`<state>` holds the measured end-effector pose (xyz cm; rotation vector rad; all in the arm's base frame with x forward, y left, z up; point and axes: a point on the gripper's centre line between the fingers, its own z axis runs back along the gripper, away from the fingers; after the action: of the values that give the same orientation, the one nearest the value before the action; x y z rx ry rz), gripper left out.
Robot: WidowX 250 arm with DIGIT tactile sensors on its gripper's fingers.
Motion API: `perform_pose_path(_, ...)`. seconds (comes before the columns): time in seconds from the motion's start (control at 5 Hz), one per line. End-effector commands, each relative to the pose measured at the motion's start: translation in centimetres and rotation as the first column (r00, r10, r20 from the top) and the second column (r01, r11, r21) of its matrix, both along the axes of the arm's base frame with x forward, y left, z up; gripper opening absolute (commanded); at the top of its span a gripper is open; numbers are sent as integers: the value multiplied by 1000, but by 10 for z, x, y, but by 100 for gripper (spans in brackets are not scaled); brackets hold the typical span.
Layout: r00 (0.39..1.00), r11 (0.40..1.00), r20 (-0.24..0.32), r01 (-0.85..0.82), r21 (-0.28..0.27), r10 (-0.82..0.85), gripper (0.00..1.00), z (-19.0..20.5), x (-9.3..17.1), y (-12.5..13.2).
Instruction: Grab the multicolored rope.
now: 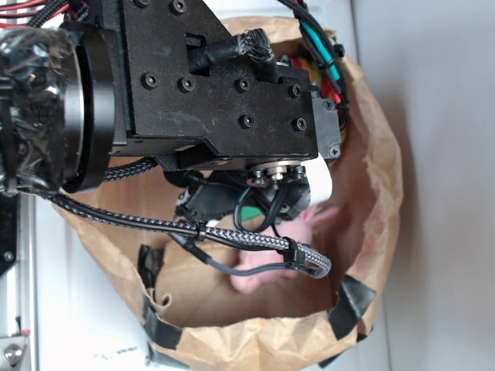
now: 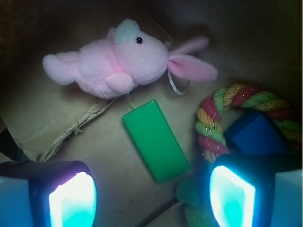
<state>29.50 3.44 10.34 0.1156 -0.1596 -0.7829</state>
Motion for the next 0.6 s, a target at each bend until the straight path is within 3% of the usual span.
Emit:
perform_pose_path(0.0, 999, 1000, 52, -14, 9, 13, 100, 16, 2, 7)
perform_pose_path(0.4, 995, 999, 91, -35, 8, 34, 100, 14, 26, 33)
